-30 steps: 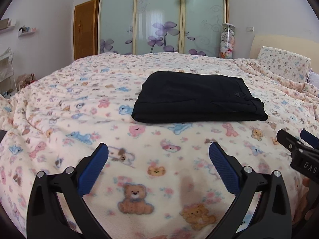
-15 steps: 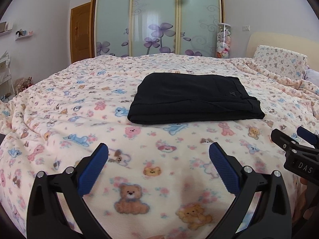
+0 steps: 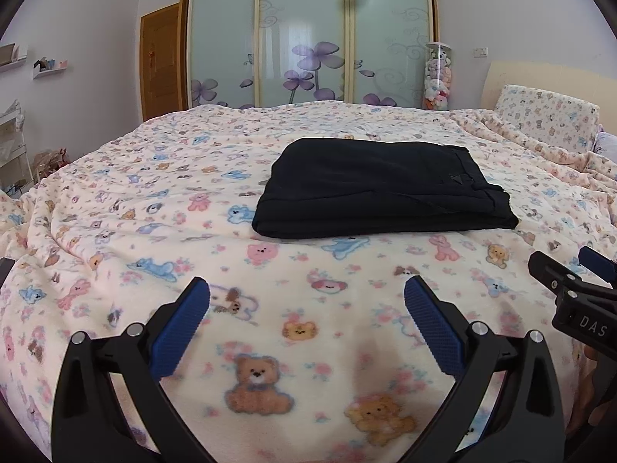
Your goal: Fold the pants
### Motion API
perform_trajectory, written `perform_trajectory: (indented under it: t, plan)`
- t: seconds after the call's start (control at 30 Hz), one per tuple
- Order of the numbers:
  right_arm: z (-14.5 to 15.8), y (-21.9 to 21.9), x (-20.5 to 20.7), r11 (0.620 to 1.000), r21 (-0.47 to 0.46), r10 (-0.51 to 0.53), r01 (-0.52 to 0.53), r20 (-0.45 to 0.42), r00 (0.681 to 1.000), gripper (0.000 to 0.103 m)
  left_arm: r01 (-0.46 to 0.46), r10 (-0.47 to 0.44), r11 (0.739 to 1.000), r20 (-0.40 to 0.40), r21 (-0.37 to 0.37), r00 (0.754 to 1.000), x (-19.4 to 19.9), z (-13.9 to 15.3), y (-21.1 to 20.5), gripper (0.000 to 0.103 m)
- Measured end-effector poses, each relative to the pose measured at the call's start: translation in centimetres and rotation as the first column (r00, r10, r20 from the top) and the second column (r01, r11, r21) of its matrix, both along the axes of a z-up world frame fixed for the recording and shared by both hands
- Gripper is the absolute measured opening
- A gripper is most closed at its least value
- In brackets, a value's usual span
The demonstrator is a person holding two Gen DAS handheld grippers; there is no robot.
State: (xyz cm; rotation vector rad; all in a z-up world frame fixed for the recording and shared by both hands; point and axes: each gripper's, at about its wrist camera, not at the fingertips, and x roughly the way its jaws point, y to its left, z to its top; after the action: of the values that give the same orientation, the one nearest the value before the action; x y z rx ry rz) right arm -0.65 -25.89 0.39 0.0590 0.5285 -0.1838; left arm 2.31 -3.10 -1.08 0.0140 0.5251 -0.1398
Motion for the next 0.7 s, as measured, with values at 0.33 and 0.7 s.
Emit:
perform_trajectory:
  t: [0.33,0.7]
  plan:
    - [-0.25,-0.39,0.17,1.0,0.001,0.004,-0.004,-0.006,1.0,0.102,-0.011,0.011,1.0,-0.003,0.008,1.0,0.04,0.01,-0.05,0.101]
    - [-0.29,-0.41,0.19,1.0,0.001,0.005,-0.005,-0.008,1.0,0.102,-0.004,0.004,1.0,-0.002,0.012,1.0,0.07,0.04,-0.18,0.101]
